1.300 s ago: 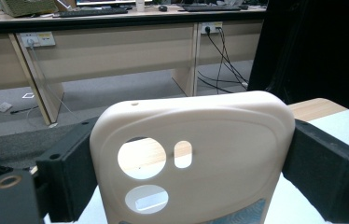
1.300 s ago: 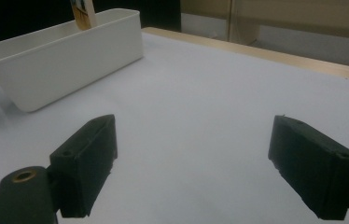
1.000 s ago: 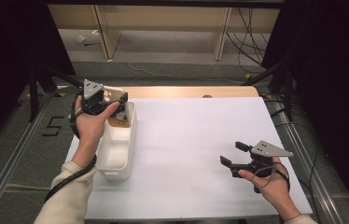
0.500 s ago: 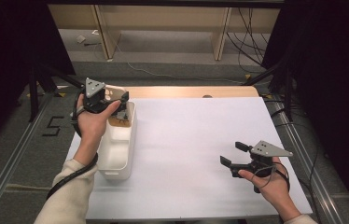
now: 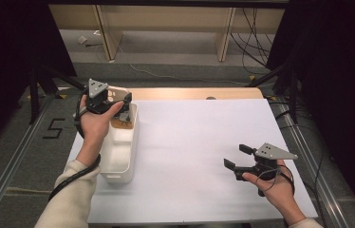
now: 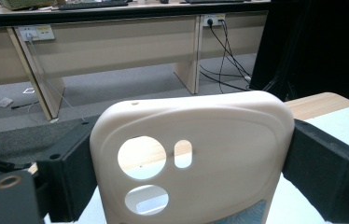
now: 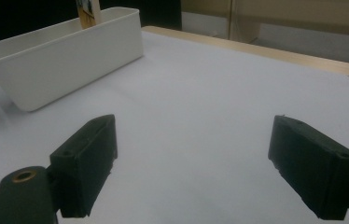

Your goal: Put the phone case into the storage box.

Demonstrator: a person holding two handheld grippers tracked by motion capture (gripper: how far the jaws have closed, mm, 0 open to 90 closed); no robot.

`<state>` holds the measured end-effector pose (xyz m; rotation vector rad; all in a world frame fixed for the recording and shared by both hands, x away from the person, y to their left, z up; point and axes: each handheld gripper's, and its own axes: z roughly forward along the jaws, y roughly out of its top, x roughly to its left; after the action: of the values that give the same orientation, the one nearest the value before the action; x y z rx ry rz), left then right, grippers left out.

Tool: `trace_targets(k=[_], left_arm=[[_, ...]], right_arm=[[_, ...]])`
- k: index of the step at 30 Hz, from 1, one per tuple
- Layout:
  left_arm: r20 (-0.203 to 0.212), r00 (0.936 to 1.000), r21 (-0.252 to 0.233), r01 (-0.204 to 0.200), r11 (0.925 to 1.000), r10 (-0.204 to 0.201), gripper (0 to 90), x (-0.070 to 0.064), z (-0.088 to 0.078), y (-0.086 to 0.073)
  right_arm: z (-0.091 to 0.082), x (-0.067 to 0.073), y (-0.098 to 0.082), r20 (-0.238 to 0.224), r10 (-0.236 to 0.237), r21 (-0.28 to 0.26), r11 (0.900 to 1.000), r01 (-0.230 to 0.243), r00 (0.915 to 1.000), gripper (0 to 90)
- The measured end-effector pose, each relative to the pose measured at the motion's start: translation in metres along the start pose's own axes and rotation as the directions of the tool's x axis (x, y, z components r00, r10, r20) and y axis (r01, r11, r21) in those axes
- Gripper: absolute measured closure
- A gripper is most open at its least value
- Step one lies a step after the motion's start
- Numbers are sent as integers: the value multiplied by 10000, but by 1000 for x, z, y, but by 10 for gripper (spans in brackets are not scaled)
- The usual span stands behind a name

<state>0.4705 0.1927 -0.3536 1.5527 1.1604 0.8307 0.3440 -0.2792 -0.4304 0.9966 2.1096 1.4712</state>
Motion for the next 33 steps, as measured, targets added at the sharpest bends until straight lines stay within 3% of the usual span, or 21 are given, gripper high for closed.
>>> trace_targets(k=[33], left_arm=[[-109,9999,213,128,9997,-126,109,7,14,-2]], right_arm=[[0,0,0,-10,47,-1,10000,-47,10000,166]])
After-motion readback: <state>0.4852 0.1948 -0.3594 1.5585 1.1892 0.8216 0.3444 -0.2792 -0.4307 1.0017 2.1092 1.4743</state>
